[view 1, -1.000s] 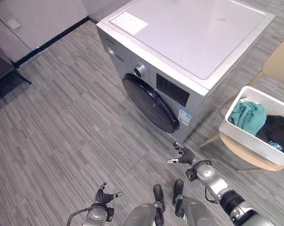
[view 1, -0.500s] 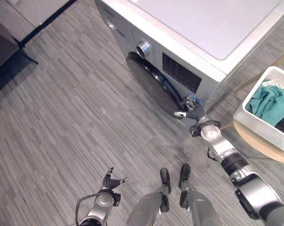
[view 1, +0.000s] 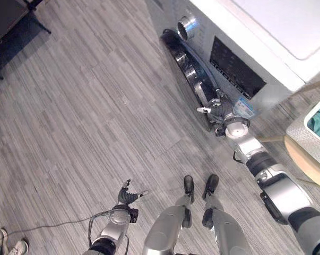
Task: Grab the laundry basket,head to the washer,open it,put in the laundry and shut it.
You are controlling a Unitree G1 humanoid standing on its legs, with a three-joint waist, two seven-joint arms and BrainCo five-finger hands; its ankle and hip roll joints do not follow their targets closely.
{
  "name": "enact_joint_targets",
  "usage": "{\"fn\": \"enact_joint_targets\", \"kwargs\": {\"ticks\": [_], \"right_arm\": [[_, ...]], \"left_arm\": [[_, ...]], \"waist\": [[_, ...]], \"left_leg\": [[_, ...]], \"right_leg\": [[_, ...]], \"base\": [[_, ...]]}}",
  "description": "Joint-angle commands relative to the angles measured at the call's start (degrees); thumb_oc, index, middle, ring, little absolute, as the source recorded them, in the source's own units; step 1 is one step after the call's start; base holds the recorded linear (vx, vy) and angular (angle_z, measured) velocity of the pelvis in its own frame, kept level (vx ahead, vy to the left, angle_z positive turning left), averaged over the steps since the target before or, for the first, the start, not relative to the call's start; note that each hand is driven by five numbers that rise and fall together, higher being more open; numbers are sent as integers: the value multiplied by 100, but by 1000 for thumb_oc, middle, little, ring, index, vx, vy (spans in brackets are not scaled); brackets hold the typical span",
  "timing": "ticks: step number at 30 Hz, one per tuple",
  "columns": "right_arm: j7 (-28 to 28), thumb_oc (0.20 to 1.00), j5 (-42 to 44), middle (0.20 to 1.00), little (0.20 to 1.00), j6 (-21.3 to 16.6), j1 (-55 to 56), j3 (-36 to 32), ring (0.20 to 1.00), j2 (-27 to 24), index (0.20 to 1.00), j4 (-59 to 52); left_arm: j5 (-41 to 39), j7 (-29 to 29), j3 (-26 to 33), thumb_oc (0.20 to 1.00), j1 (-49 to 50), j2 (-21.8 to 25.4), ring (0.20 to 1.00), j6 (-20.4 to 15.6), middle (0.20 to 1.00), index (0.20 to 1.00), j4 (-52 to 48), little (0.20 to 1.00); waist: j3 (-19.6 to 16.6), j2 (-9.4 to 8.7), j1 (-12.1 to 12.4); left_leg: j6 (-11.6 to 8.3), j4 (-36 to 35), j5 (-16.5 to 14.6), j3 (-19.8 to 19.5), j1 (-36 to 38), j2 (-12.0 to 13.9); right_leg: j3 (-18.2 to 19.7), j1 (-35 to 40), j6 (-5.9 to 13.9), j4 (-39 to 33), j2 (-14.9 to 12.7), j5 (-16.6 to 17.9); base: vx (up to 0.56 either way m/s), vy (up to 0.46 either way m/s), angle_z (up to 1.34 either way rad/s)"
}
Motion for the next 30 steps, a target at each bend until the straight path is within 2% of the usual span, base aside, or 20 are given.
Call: {"fn": "enact_joint_targets", "kwargs": {"ticks": [1,2,4,5,6,9,12,13,14,15,17,19,20,21,23,25,27,28,30], "right_arm": [[435,1000,272,1000,1000,-96,-66,435,1000,782,1000,-412],[434,1000,272,1000,1000,-95,-64,436,1000,782,1000,-414],[1214,1000,232,1000,1000,13,422,1537,1000,1614,1000,-1035],[1214,1000,231,1000,1000,12,421,1537,1000,1615,1000,-1033],[1214,1000,280,1000,1000,-149,-76,1847,1000,2116,1000,-1243],[1079,1000,317,1000,1000,-239,-318,1741,1000,2281,1000,-1181],[833,1000,317,1000,1000,-225,-670,1418,1000,2001,1000,-903],[771,1000,322,1000,1000,-193,-678,1314,1000,1898,1000,-684],[772,1000,322,1000,1000,-196,-682,1311,1000,1899,1000,-680],[677,1000,230,1000,1000,-92,-753,1169,1000,1620,1000,-465],[658,1000,227,1000,1000,-53,-741,1082,1000,1500,1000,-383],[615,1000,319,1000,1000,22,-619,884,1000,1140,1000,-319],[621,1000,343,1000,1000,41,-497,839,1000,1009,1000,-359],[630,1000,357,1000,1000,38,-351,766,1000,865,1000,-451],[651,1000,322,1000,1000,52,-186,756,1000,811,1000,-528],[795,1000,66,1000,1000,50,679,770,1000,581,1000,-966],[848,1000,-497,1000,1000,16,1244,864,1000,346,1000,-1298],[848,1000,-498,1000,1000,19,1250,865,1000,344,1000,-1305],[838,1000,-1201,1000,1000,-14,1983,811,1000,37,1000,-1626]], "left_arm": [[-203,148,-288,1000,-178,359,1000,-54,1000,1000,182,1000],[-202,148,-288,1000,-177,358,1000,-54,1000,1000,182,1000],[-159,229,-349,1000,-434,231,1000,58,1000,1000,593,1000],[-159,229,-348,1000,-435,231,1000,57,1000,1000,594,1000],[-123,349,-518,1000,-631,249,1000,13,1000,1000,747,1000],[-201,386,-531,1000,-656,237,1000,-9,1000,1000,787,1000],[-261,359,-443,1000,-541,346,1000,-3,1000,1000,870,1000],[-269,323,-400,1000,-504,364,1000,5,1000,1000,884,1000],[-269,323,-401,1000,-505,366,1000,6,1000,1000,883,1000],[-247,288,-359,1000,-449,429,1000,37,1000,1000,896,1000],[-203,270,-362,1000,-440,456,1000,60,1000,1000,886,1000],[-114,266,-351,1000,-439,524,1000,85,1000,1000,818,1000],[-85,249,-336,1000,-436,536,1000,92,1000,1000,744,1000],[-46,269,-318,1000,-459,542,1000,100,1000,1000,659,1000],[-12,273,-305,1000,-458,550,1000,107,1000,1000,594,1000],[44,276,-179,1000,-406,530,1000,108,1000,1000,161,1000],[94,320,-64,1000,-411,517,1000,100,1000,1000,-189,1000],[95,320,-65,1000,-407,515,1000,101,1000,1000,-191,1000],[191,433,71,1000,-501,530,1000,89,1000,1000,-607,1000]], "waist": [[-114,-455,141],[-116,-455,139],[-12,-607,242],[-11,-607,237],[-12,-596,453],[-51,-540,572],[-186,-485,677],[-209,-507,701],[-209,-509,702],[-222,-529,711],[-213,-543,714],[-185,-590,652],[-160,-605,602],[-118,-605,543],[-101,-619,507],[-17,-656,298],[34,-682,115],[31,-681,118],[84,-724,-140]], "left_leg": [[-564,-168,283,-110,-87,333],[-564,-166,282,-112,-89,332],[-507,128,115,-292,-147,300],[-507,132,113,-295,-149,299],[-466,318,13,-520,-207,236],[-448,366,-13,-671,-223,166],[-468,338,-2,-879,-222,82],[-516,314,-128,-896,-134,73],[-516,315,-128,-896,-135,72],[-511,321,-141,-884,-149,69],[-508,342,-151,-863,-163,70],[-499,356,-176,-778,-184,101],[-491,368,-192,-719,-182,112],[-448,394,-83,-628,-267,127],[-445,399,-97,-565,-261,143],[-439,393,-142,-320,-190,195],[-439,384,-163,-168,-155,223],[-439,382,-164,-164,-153,224],[-438,396,-184,44,-150,266]], "right_leg": [[309,113,972,223,-556,-449],[307,112,972,225,-557,-451],[216,143,943,500,-625,-602],[213,143,943,502,-626,-604],[83,193,906,745,-696,-781],[-35,232,886,864,-736,-870],[-141,321,856,931,-755,-976],[-106,379,883,986,-755,-1128],[-106,378,883,989,-756,-1129],[-135,361,872,1025,-769,-1142],[-146,333,875,1058,-782,-1136],[-108,267,892,1060,-790,-1098],[-82,243,903,1050,-789,-1073],[-87,166,885,1003,-800,-903],[-42,151,893,986,-797,-876],[126,135,936,907,-784,-781],[247,112,964,834,-759,-728],[250,113,964,833,-758,-727],[409,61,986,745,-716,-666]], "base": [[47,25,21],[59,16,12],[67,-37,5],[90,-118,20],[56,-80,30],[70,-70,42],[103,-58,89],[143,-47,107],[119,-42,54],[23,-4,41],[27,-24,32],[17,-37,5],[-92,33,-23],[-100,48,-29],[-59,37,-31],[-34,33,-62],[-30,4,-69],[-43,26,-82],[-57,42,-64]]}}
